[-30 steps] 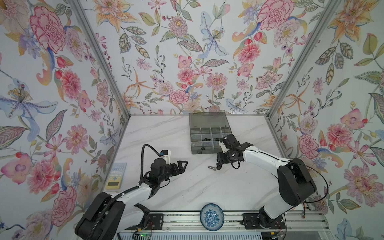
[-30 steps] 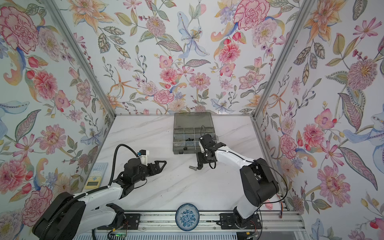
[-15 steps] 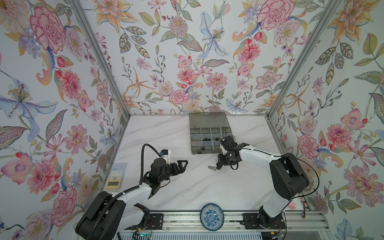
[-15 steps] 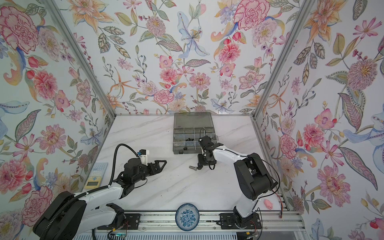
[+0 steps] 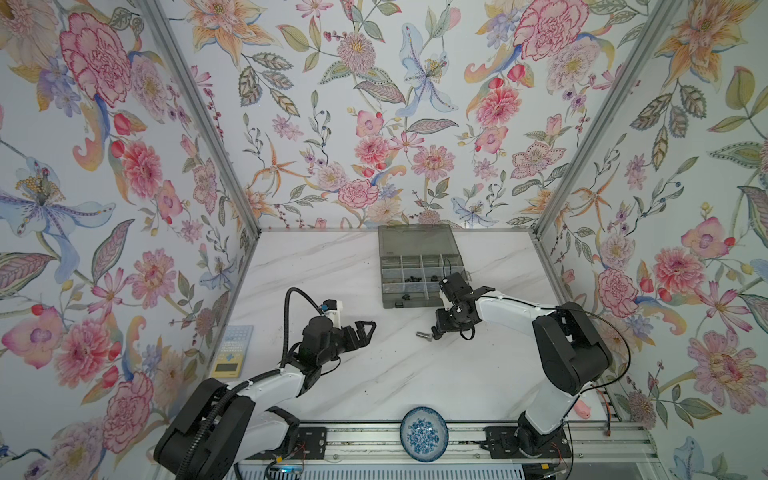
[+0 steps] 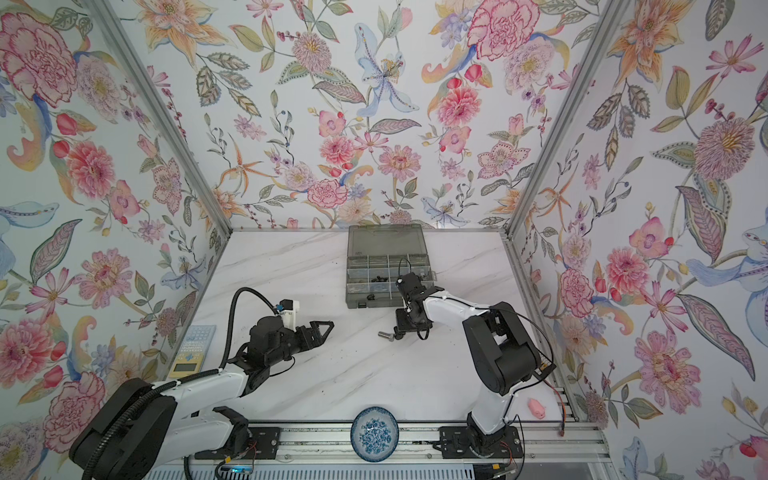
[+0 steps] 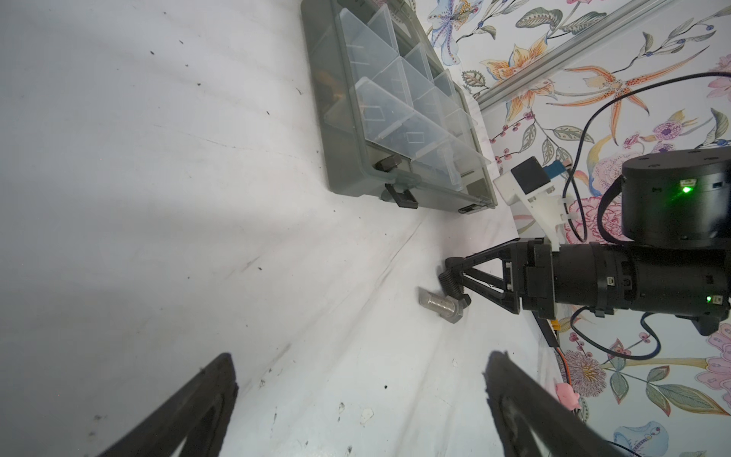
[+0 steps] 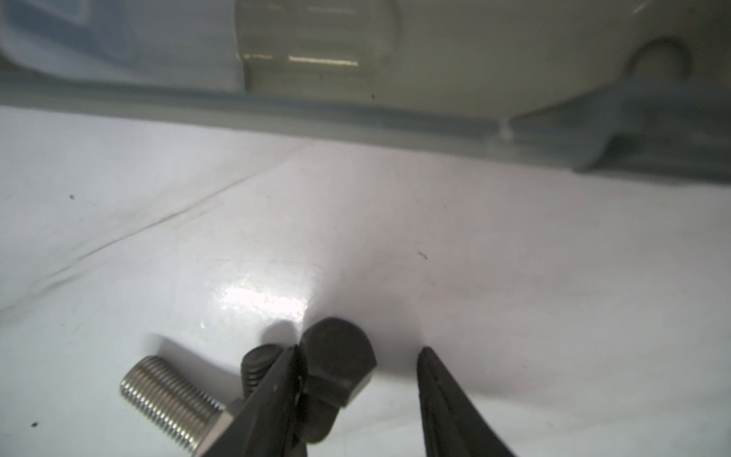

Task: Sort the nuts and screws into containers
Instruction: 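Lower the right gripper and close it on another dark bolt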

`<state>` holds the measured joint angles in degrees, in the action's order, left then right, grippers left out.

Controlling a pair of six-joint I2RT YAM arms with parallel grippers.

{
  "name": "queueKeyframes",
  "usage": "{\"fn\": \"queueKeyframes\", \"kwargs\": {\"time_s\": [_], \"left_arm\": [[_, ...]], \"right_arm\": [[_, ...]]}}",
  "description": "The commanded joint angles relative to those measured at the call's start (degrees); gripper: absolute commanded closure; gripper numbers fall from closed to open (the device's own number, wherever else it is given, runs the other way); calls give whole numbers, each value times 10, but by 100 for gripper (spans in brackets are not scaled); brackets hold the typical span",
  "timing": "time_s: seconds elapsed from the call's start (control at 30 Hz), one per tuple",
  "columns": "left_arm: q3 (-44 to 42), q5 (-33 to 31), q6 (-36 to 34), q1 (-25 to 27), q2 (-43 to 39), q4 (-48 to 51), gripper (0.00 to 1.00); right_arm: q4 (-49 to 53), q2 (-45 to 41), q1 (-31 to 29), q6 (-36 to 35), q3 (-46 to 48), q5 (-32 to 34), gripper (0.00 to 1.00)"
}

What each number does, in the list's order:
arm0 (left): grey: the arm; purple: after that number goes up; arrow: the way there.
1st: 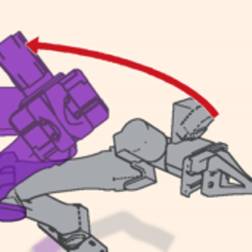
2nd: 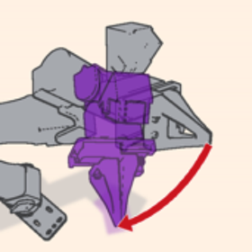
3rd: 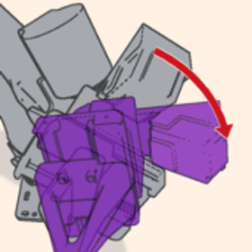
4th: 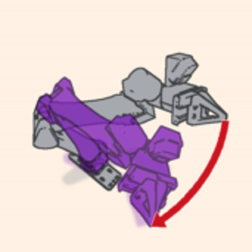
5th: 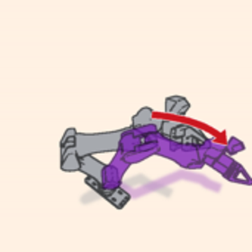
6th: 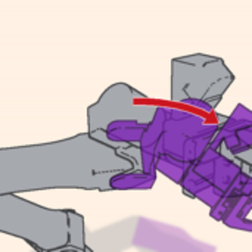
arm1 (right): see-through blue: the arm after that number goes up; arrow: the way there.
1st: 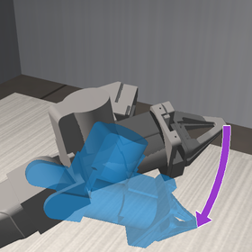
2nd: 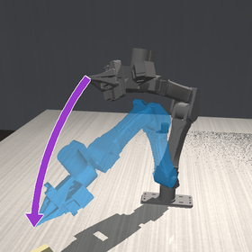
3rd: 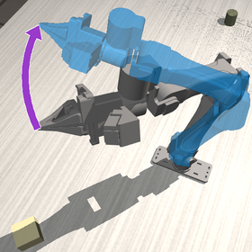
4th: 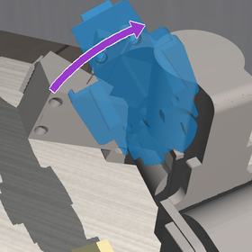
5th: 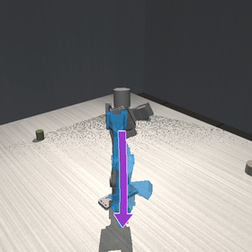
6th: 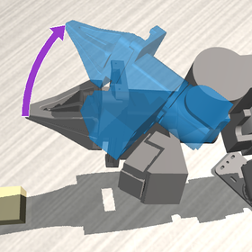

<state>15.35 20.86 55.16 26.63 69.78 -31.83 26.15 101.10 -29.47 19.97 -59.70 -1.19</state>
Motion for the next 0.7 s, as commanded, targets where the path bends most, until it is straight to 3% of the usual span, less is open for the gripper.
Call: {"fn": "queueKeyframes", "kwargs": {"time_s": [0.0, 0.47, 0.6, 0.67], "left_arm": [[5, 10, 6, -7, 4, -11, 1], [5, 13, 9, -7, 10, -16, 1], [2, 13, 9, -7, 6, -16, 1], [1, 12, 8, -7, 5, -16, 1]], "right_arm": [[1, 19, 2, -3, -8, 2, 51], [0, 16, -8, 4, 4, 2, 81], [-3, 12, -8, 4, 7, 1, 98], [-3, 8, -8, 1, 8, 1, 100]]}}
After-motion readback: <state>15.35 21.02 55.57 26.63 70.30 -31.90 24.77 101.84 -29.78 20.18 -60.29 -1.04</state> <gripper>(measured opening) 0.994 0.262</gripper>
